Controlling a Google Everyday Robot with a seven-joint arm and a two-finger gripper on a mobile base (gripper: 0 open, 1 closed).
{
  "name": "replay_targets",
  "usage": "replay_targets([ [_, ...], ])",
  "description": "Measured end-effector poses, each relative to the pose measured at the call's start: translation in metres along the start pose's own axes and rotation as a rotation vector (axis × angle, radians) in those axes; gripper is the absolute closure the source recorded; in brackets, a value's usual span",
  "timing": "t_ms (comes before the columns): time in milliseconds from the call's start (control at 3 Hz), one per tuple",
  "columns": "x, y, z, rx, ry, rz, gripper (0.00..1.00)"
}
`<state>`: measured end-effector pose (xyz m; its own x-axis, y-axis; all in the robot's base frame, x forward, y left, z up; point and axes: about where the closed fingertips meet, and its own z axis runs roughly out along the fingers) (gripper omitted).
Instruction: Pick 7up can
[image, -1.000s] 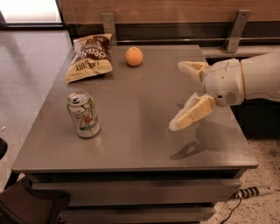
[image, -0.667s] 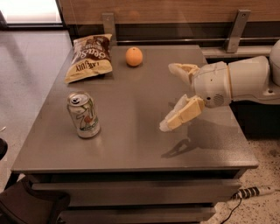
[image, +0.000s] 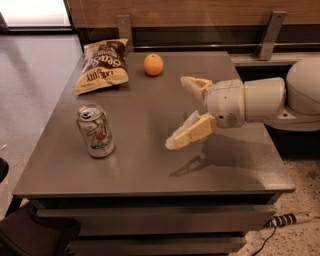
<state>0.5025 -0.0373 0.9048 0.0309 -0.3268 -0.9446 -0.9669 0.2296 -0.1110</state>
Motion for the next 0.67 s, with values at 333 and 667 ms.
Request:
replay_targets([
  [333, 0.0, 0.0, 0.001, -0.001, 0.001, 0.0, 0.0],
  [667, -0.016, 0.002, 0.017, -0.023, 0.006, -0.036, 0.0],
])
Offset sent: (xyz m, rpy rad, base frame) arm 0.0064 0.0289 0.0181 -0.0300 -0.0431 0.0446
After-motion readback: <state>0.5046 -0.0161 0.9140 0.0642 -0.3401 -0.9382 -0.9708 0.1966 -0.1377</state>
